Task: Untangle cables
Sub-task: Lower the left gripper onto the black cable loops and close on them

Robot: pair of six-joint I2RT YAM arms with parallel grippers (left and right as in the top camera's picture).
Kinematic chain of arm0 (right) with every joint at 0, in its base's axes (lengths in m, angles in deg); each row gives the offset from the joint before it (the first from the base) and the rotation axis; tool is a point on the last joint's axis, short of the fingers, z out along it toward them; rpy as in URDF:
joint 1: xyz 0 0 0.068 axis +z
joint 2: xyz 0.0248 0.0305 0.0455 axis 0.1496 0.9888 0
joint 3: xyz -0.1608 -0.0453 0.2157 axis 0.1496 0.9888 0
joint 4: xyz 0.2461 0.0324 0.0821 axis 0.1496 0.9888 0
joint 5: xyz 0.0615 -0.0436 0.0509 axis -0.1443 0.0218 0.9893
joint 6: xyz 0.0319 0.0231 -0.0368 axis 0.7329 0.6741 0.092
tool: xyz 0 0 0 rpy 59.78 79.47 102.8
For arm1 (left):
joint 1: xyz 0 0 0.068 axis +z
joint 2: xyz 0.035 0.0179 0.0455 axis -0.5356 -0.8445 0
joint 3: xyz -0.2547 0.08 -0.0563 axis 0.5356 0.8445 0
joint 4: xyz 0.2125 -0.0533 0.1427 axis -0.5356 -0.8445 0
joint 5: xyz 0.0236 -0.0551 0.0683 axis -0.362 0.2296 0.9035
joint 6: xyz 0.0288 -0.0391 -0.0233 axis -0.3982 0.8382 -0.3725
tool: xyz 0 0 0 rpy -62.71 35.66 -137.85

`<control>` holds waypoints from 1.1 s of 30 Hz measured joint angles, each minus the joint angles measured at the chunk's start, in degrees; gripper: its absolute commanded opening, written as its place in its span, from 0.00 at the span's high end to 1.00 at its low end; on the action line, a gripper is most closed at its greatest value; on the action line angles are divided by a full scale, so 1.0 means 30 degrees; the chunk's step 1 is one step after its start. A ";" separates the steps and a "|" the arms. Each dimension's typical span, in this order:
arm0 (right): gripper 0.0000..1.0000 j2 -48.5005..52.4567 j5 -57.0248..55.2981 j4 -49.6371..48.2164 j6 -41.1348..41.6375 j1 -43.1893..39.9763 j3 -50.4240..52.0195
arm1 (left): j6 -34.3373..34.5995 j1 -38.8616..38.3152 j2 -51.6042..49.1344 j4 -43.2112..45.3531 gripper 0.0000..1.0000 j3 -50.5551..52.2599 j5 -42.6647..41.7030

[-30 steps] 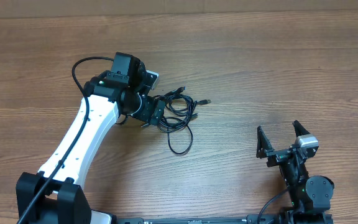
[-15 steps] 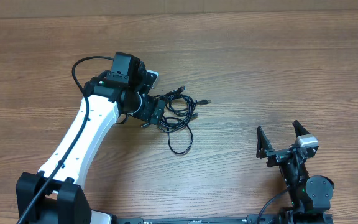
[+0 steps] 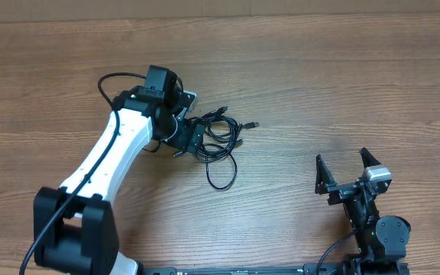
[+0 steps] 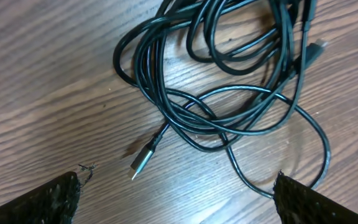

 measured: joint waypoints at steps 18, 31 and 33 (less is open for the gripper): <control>0.00 0.0000 0.0000 -0.0007 -0.0015 0.0000 0.0000 | 0.2790 -0.0379 -0.2557 0.2448 0.00 0.0000 -0.0058; 0.00 0.0000 0.0007 0.0000 0.0000 0.0000 0.0000 | 0.3738 -0.0590 -0.2557 0.3126 0.00 0.0000 0.1464; 0.00 0.0000 0.0007 0.0000 -0.0007 0.0000 0.0000 | 0.3912 -0.0590 -0.2557 0.3126 0.00 0.0000 0.1749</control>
